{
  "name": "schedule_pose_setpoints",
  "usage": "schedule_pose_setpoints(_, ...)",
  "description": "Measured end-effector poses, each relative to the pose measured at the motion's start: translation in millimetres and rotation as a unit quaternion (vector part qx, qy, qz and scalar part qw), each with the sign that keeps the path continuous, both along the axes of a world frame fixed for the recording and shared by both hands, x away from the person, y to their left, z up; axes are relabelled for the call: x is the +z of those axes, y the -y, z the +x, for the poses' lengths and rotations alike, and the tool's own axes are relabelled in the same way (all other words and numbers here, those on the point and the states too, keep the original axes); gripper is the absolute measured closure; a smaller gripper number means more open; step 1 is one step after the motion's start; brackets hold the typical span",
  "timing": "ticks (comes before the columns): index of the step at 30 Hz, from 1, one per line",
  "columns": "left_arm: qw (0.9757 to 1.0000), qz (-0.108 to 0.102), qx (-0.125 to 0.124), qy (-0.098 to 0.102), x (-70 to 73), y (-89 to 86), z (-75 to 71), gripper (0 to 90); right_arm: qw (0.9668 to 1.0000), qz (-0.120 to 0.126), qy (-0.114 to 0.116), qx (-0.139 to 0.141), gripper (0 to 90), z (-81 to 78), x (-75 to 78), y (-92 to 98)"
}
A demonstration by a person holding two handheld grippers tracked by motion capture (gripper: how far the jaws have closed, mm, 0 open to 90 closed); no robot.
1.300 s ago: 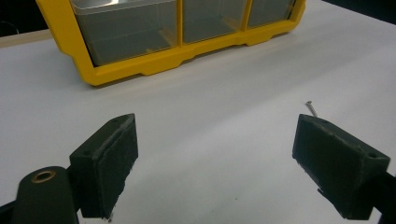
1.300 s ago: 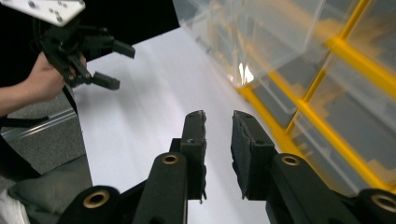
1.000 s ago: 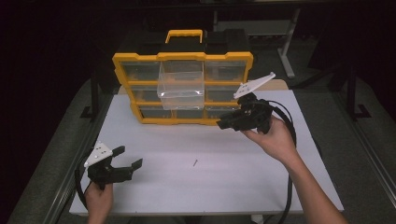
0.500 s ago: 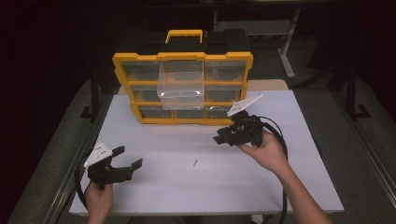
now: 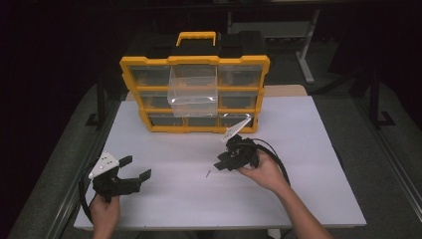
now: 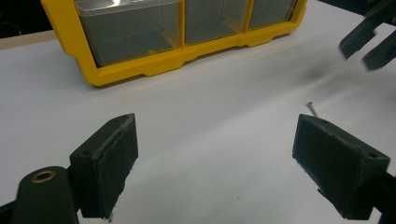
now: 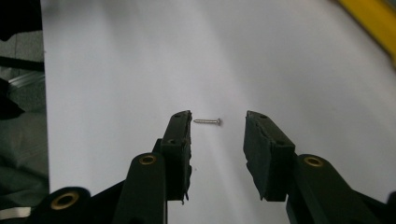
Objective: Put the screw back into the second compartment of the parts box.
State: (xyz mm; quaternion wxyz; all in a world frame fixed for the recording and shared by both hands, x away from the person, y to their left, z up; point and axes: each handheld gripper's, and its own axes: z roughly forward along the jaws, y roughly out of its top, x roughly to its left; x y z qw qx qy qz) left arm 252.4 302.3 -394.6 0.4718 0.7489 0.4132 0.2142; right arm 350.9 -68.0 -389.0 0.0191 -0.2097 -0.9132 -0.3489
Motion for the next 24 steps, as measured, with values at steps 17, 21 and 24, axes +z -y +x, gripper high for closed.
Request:
schedule_pose_setpoints(17,0.9999,0.01,-0.005,-0.001,0.2,-1.3,0.6,13.9,0.997,-0.06,0.004,0.048,63.6,16.3,-38.0,-42.5)
schedule_pose_setpoints(21,1.0,0.006,-0.003,-0.002,-0.1,-1.4,0.7,13.9,0.9962,-0.069,0.009,0.053,65.6,17.2,-40.9,-46.1)
schedule_pose_setpoints(24,1.0,0.006,-0.003,-0.002,0.1,-1.4,0.6,13.9,0.9955,-0.075,0.01,0.057,68.9,16.8,-43.0,-47.5)
